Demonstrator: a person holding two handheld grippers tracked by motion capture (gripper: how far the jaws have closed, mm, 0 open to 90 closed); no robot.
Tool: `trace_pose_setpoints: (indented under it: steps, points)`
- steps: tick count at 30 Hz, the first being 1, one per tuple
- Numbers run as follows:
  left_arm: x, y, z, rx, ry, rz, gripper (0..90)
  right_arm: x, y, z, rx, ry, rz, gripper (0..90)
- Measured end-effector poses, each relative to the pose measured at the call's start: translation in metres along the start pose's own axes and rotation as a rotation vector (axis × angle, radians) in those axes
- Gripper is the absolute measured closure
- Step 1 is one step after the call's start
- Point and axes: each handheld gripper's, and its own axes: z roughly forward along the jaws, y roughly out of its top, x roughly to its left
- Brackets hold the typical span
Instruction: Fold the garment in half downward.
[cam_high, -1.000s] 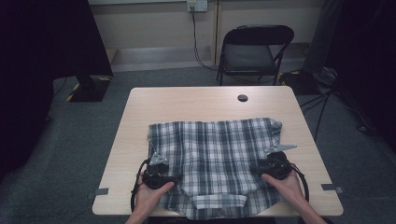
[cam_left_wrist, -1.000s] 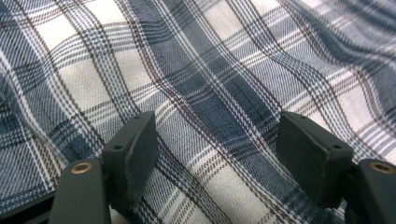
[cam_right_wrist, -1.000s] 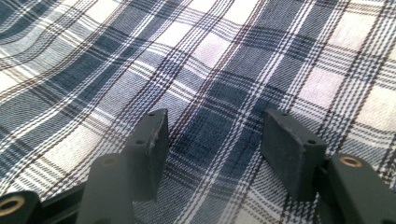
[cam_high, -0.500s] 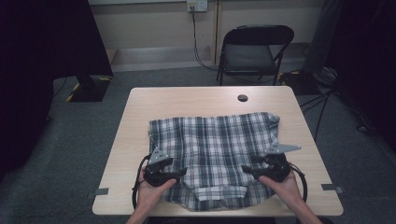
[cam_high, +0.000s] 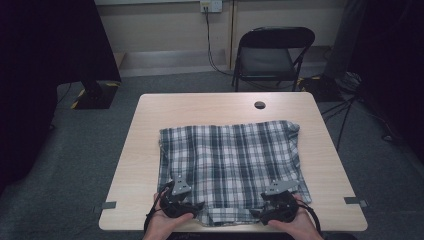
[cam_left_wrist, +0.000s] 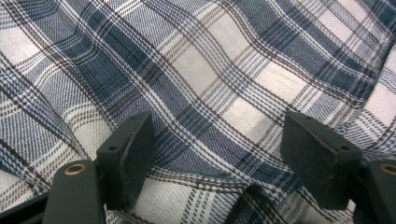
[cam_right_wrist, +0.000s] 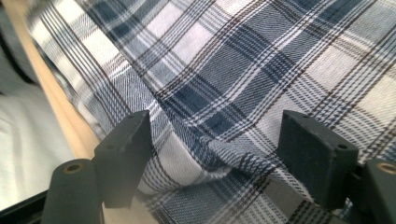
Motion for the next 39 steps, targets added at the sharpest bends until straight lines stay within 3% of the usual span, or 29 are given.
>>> trace_pose_setpoints:
  steps: [3,4,5,6,7,8,10,11,12,14,15,19,20,25,29,31,33,35,37,39]
  points:
    - [-0.003,0.003,-0.001,0.033,0.017,0.041,23.7,0.006,0.001,0.0,0.02,-0.036,-0.026,25.1]
    - [-0.003,0.003,-0.001,0.033,0.017,0.041,22.5,0.006,0.003,-0.001,0.032,-0.024,-0.016,24.2]
    - [-0.001,0.011,-0.007,-0.001,0.033,0.045,20.2,0.004,0.006,-0.004,0.029,-0.003,-0.004,23.1]
    - [-0.001,0.011,-0.007,-0.001,0.033,0.045,19.9,0.001,0.008,-0.008,0.005,0.017,0.012,24.9]
    - [0.005,0.021,-0.012,-0.043,0.032,0.028,20.0,-0.004,0.009,-0.014,-0.036,0.019,0.034,25.5]
    - [0.009,0.026,-0.012,-0.053,0.034,0.017,19.3,-0.01,0.01,-0.019,-0.077,0.005,0.058,26.2]
    - [0.014,0.03,-0.01,-0.055,0.025,-0.001,19.9,-0.017,0.011,-0.024,-0.102,-0.02,0.083,26.2]
    - [0.019,0.034,-0.006,-0.047,0.027,-0.026,19.9,-0.027,0.012,-0.028,-0.117,-0.05,0.109,26.3]
    - [0.026,0.036,0.001,-0.037,0.059,-0.069,20.8,-0.037,0.012,-0.03,-0.124,-0.075,0.135,26.7]
    - [0.034,0.035,0.014,0.01,0.084,-0.107,22.4,-0.06,0.01,-0.029,-0.112,-0.135,0.197,26.6]
    - [0.035,0.033,0.017,0.044,0.1,-0.101,23.1,-0.067,0.008,-0.027,-0.095,-0.157,0.209,26.6]
    - [0.034,0.019,0.01,0.031,0.11,-0.098,24.3,-0.081,0.001,-0.022,-0.033,-0.205,0.248,27.8]
    - [0.035,0.015,0.008,0.014,0.095,-0.104,24.4,-0.083,-0.001,-0.02,-0.015,-0.208,0.256,27.9]
    - [0.042,0.008,0.005,-0.036,0.04,-0.148,25.5,-0.082,-0.002,-0.016,-0.005,-0.232,0.239,27.5]
    - [0.043,0.012,0.011,-0.052,0.05,-0.167,25.6,-0.085,0.003,-0.01,0.004,-0.267,0.207,27.5]
    - [0.042,0.015,0.014,-0.056,0.067,-0.153,25.6,-0.093,0.005,-0.009,-0.004,-0.266,0.211,27.6]
    - [0.041,0.017,0.018,-0.058,0.086,-0.145,25.4,-0.099,0.006,-0.009,-0.02,-0.252,0.246,27.6]
    - [0.042,0.019,0.019,-0.065,0.075,-0.162,23.7,-0.101,0.005,-0.01,-0.026,-0.247,0.25,27.5]
    - [0.049,0.019,0.017,-0.079,0.033,-0.203,23.0,-0.101,0.004,-0.011,-0.031,-0.243,0.257,26.4]
    - [0.053,0.018,0.01,-0.106,0.035,-0.211,17.1,-0.103,0.004,-0.014,-0.044,-0.208,0.286,22.5]
